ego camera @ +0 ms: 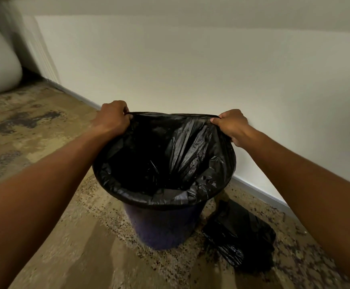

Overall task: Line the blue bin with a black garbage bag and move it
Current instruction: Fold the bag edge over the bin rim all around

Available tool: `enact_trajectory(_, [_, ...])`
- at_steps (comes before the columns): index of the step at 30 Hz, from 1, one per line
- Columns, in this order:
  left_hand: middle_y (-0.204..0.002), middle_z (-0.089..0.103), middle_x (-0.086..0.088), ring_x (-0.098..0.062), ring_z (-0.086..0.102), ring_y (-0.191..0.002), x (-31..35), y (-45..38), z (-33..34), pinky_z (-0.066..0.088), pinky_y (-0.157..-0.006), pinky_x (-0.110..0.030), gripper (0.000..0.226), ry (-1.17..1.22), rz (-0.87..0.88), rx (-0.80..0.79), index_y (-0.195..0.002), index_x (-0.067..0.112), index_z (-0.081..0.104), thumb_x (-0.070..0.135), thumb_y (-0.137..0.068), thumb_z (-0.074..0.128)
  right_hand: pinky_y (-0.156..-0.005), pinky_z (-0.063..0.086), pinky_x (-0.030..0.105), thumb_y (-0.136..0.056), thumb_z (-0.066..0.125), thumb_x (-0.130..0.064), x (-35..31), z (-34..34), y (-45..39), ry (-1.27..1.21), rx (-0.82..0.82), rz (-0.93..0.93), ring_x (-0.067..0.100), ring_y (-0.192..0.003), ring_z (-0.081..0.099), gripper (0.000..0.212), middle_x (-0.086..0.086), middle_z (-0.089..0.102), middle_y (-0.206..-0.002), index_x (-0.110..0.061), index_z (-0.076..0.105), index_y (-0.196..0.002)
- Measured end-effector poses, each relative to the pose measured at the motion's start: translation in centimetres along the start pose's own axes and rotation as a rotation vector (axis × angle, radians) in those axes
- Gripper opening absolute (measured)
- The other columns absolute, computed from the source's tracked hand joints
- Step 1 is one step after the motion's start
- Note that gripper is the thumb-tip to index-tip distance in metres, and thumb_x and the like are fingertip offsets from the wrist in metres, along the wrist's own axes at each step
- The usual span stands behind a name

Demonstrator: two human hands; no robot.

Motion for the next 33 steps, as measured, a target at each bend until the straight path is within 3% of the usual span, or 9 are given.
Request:
enact_trajectory(3, [-0.103, 0.07, -0.016, -0.035, 0.062, -0.099, 0.1, -0.2, 0.4, 0.044, -0.076, -0.033, 0.015, -0.021, 0.019, 0.037, -0.096, 0.016, 0.071, 0.026, -0.09, 0.061, -0.086, 0.054, 0.035, -0.081, 0.076, -0.026, -0.1, 0.3, -0.3, -0.012, 0.001, -0.012, 0.023, -0.087, 0.065, 0.023, 0.009, 0.068, -0.091, -0.006, 0.07, -0.089])
enact_trajectory(9, [-0.091, 0.07, -0.023, -0.037, 0.062, -0.091, -0.6, -0.3, 0.5, 0.036, -0.069, -0.029, 0.022, -0.054, 0.056, -0.003, -0.087, 0.001, 0.072, 0.02, -0.092, 0.06, -0.061, 0.05, 0.026, -0.079, 0.078, -0.028, -0.2, 1.3, -0.1, -0.004, -0.105, -0.038, 0.017, -0.07, 0.061, 0.021, 0.007, 0.068, -0.082, -0.01, 0.07, -0.084])
enact_trajectory(14, [-0.055, 0.044, -0.007, -0.019, 0.041, -0.053, -2.3, -0.2, 0.3, 0.028, -0.05, -0.025, 0.037, 0.191, -0.065, -0.164, -0.056, 0.011, 0.056, 0.02, -0.09, 0.065, -0.064, 0.055, 0.026, -0.08, 0.078, -0.018, -0.4, 1.4, 0.4, -0.126, -0.213, 0.042, 0.018, -0.076, 0.067, 0.016, 0.009, 0.069, -0.085, -0.008, 0.066, -0.082])
enact_trajectory(17, [-0.054, 0.048, -0.003, -0.013, 0.04, -0.046, -3.0, 0.2, 0.2, 0.031, -0.044, -0.016, 0.033, 0.377, -0.179, -0.333, -0.06, 0.013, 0.059, 0.021, -0.091, 0.065, -0.07, 0.06, 0.031, -0.082, 0.074, -0.009, -0.2, 1.2, 0.9, -0.23, -0.328, 0.17, 0.021, -0.081, 0.068, 0.017, 0.013, 0.07, -0.09, -0.003, 0.063, -0.093])
enact_trajectory(22, [-0.08, 0.055, -0.015, -0.023, 0.048, -0.071, -3.4, 1.0, -0.1, 0.039, -0.067, -0.03, 0.023, 0.543, -0.254, -0.513, -0.075, 0.008, 0.063, 0.016, -0.096, 0.056, -0.077, 0.058, 0.032, -0.085, 0.069, -0.012, 0.6, 1.0, 1.6, -0.273, -0.541, 0.334, 0.018, -0.077, 0.064, 0.02, 0.01, 0.066, -0.09, -0.003, 0.063, -0.102])
enact_trajectory(26, [-0.079, 0.056, -0.01, -0.021, 0.052, -0.073, -2.3, 1.6, 0.2, 0.043, -0.071, -0.033, 0.023, 0.586, -0.322, -0.591, -0.077, 0.009, 0.059, 0.006, -0.095, 0.046, -0.095, 0.051, 0.036, -0.085, 0.069, -0.014, 0.6, 0.6, 1.8, -0.211, -0.505, 0.304, 0.02, -0.082, 0.06, 0.015, 0.008, 0.063, -0.088, -0.005, 0.063, -0.096])
enact_trajectory(27, [-0.08, 0.056, -0.011, -0.021, 0.053, -0.074, -2.2, 1.6, 0.2, 0.044, -0.071, -0.033, 0.022, 0.594, -0.318, -0.589, -0.077, 0.008, 0.059, 0.007, -0.094, 0.046, -0.091, 0.052, 0.036, -0.084, 0.071, -0.014, 0.4, 0.3, 1.8, -0.18, -0.469, 0.258, 0.02, -0.08, 0.06, 0.014, 0.008, 0.063, -0.086, -0.006, 0.064, -0.093])
enact_trajectory(30, [-0.079, 0.054, -0.011, -0.021, 0.052, -0.072, -2.0, 1.8, 0.3, 0.045, -0.07, -0.033, 0.018, 0.662, -0.275, -0.574, -0.078, 0.009, 0.056, 0.012, -0.095, 0.05, -0.057, 0.049, 0.022, -0.084, 0.073, -0.023, -0.1, -0.1, 1.9, -0.063, -0.376, 0.088, 0.013, -0.062, 0.057, 0.012, 0.003, 0.065, -0.072, -0.013, 0.069, -0.083])
enact_trajectory(33, [-0.076, 0.056, -0.01, -0.018, 0.054, -0.065, -1.6, 1.9, 0.6, 0.049, -0.063, -0.03, 0.018, 0.732, -0.235, -0.59, -0.088, 0.008, 0.058, 0.024, -0.096, 0.055, -0.05, 0.04, 0.021, -0.088, 0.067, -0.032, -0.6, 0.3, 2.1, -0.006, -0.372, -0.038, 0.011, -0.056, 0.052, 0.019, 0.0, 0.063, -0.063, -0.016, 0.07, -0.079])
Point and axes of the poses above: each hand's wrist, its own y-axis away from the middle knuckle, its own z-axis out of the palm, x = y × z, the point moved 5 cm from there along -y, towards the middle knuckle
